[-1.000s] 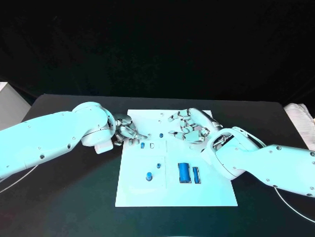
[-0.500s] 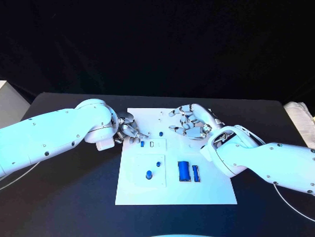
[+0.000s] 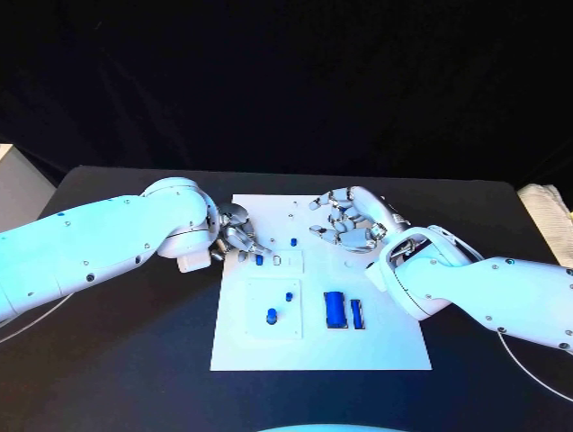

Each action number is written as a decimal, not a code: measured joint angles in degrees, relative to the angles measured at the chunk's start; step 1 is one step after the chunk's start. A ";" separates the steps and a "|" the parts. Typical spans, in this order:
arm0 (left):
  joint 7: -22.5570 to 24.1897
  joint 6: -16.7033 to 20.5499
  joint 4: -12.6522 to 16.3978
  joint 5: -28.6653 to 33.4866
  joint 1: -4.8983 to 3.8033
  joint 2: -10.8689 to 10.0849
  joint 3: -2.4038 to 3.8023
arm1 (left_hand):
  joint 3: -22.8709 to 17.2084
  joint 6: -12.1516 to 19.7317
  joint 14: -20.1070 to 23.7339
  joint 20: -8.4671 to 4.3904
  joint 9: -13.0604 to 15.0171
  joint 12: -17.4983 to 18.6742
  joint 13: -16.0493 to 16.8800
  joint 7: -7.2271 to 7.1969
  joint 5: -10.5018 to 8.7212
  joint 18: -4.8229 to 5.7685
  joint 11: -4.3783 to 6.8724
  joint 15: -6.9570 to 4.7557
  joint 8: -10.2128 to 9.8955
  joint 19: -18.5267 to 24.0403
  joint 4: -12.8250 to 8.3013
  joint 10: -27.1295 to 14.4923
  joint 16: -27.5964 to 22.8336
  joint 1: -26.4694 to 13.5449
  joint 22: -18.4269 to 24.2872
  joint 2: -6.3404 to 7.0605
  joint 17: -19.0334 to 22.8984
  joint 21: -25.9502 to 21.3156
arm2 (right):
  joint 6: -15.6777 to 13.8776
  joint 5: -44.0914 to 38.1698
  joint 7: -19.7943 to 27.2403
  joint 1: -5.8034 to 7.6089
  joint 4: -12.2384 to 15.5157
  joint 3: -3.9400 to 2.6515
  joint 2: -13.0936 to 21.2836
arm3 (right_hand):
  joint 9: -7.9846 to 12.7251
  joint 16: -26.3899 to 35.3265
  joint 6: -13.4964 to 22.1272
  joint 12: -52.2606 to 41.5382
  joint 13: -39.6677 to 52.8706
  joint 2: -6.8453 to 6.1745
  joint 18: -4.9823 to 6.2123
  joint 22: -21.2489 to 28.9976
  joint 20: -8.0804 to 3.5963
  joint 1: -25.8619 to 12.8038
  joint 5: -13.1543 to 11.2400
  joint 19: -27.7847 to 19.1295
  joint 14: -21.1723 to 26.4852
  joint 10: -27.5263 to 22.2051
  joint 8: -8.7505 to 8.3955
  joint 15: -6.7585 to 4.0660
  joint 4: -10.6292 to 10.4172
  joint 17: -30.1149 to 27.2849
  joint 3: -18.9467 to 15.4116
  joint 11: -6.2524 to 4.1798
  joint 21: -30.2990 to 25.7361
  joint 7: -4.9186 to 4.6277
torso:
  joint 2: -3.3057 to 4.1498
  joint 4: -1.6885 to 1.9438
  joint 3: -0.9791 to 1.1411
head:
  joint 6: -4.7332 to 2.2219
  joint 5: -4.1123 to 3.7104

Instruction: Assemble the parts on the task board

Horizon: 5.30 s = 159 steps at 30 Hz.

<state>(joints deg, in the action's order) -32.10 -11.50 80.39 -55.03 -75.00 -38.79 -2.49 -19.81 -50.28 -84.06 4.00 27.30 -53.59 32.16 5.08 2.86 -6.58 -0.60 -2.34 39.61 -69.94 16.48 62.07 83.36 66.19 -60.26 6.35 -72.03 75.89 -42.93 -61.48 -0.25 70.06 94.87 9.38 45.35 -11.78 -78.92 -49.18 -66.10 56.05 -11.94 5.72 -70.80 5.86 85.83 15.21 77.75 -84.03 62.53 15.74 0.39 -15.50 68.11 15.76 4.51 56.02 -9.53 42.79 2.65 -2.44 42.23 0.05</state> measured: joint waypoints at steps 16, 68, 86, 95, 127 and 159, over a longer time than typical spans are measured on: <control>-0.04 -0.77 -0.27 -0.18 -0.06 0.17 -0.04 | -4.00 0.08 0.00 -0.30 1.11 -0.31 0.62 -0.49 0.00 -0.01 0.45 -0.42 0.56 -0.30 -0.17 0.45 0.13 2.84 -0.68 0.26 -0.53 0.42 | 0.12 0.05 -0.14 0.00 -0.14 0.04 0.02 | 0.01 0.00 0.01 0.00 -0.09 -0.23 0.00 0.07 0.00 -0.23 0.23 0.00 0.00 0.01 0.00 0.01 -0.16 -0.12 0.16 0.01 0.00 0.01 | -0.03 -0.03 0.00 | 0.06 -0.01; 0.09 -0.49 -0.95 7.24 -0.34 -0.69 -0.40 | -18.12 0.41 0.01 -1.43 6.91 -0.78 4.98 -1.23 16.68 -0.03 1.04 -1.23 3.17 -1.42 -3.46 5.31 0.28 1.53 -3.35 6.43 -2.44 2.15 | 1.86 0.59 -0.96 -0.17 -1.65 0.16 -0.30 | -0.02 0.35 0.66 0.22 -0.81 -0.53 -0.01 0.40 0.00 -0.53 0.45 0.01 0.00 0.12 0.24 0.01 -0.08 -0.33 0.56 0.11 -0.49 -0.06 | -0.04 -0.01 -0.02 | 0.15 0.14; 0.81 -3.56 -2.61 8.46 -4.23 -0.84 0.60 | -21.45 0.10 0.02 -1.43 6.96 -0.78 5.15 -1.29 17.31 -0.02 1.12 -1.23 3.32 -1.42 -7.40 5.64 0.28 0.98 -3.59 6.97 -2.61 2.38 | 2.21 0.96 -1.11 -0.29 -2.07 0.19 -0.46 | -0.01 0.59 0.67 0.52 -1.03 -0.75 -0.01 0.55 0.00 -0.76 0.45 0.01 0.00 -0.09 0.23 0.01 -0.20 -0.53 0.67 -0.10 -0.77 -0.05 | 0.02 -0.06 0.03 | -0.15 0.43; 1.30 -5.61 -6.74 5.96 -5.00 1.54 0.60 | -21.45 0.10 0.02 -1.64 6.96 -0.78 5.07 -1.29 17.31 -0.02 1.11 -1.23 3.31 -1.63 -7.40 5.64 0.51 1.18 -3.66 6.77 -2.88 2.38 | 2.22 1.00 -1.16 -0.30 -1.89 0.20 -0.38 | -0.01 0.66 0.67 0.52 -1.03 -0.75 0.00 0.55 0.00 -0.76 0.45 0.01 0.00 -0.09 0.23 0.02 -0.24 -0.55 0.71 -0.10 -0.77 -0.04 | 0.05 -0.03 0.04 | -0.35 0.40; 0.42 -12.12 -21.77 -3.49 -6.12 12.22 -0.92 | -20.66 -1.26 0.01 -1.84 7.97 -2.23 7.25 -1.59 25.78 -0.03 0.87 -1.65 3.39 -2.24 -8.20 6.63 0.74 0.62 -5.07 6.73 -2.88 3.32 | 2.20 1.06 -1.23 -0.29 -1.24 0.20 -0.42 | 0.00 0.66 0.96 0.52 -1.33 -0.99 -0.01 0.69 0.00 -0.99 0.44 0.01 -0.01 -0.28 0.22 0.02 -0.24 -0.62 0.71 0.13 -0.77 -0.15 | 0.05 -0.07 0.03 | -0.27 0.70; 0.39 -12.08 -23.32 -4.14 -6.12 13.61 -1.12 | -20.66 -1.34 0.01 -1.84 8.29 -2.79 7.69 -1.48 26.51 0.91 0.61 -1.64 3.38 -2.24 -8.20 6.97 0.95 -0.44 -5.33 7.33 -2.92 3.53 | 2.20 1.07 -1.22 -0.29 -1.37 0.19 -0.60 | 0.01 0.66 0.98 0.52 -1.54 -1.05 0.00 0.80 0.00 -1.06 0.67 0.01 0.00 -0.38 0.22 0.02 -0.24 -0.70 0.71 0.02 -1.13 -0.13 | 0.00 -0.02 0.04 | 0.22 0.81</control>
<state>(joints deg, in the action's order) -31.71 -23.58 57.07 -59.17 -81.12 -25.18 -3.61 -40.47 -51.62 -84.05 2.16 35.58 -56.38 39.85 3.60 29.37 -5.67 0.01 -3.98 43.00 -72.18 8.28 69.04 84.31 65.75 -65.59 13.68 -74.95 79.42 -40.73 -60.41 -1.47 69.77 93.50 9.57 44.75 -11.76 -78.25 -48.20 -65.58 54.51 -12.99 5.72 -70.00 5.86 84.77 15.87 77.76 -84.04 62.15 15.97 0.41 -15.74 67.41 16.47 4.53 54.89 -9.67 42.79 2.64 -2.40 42.45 0.86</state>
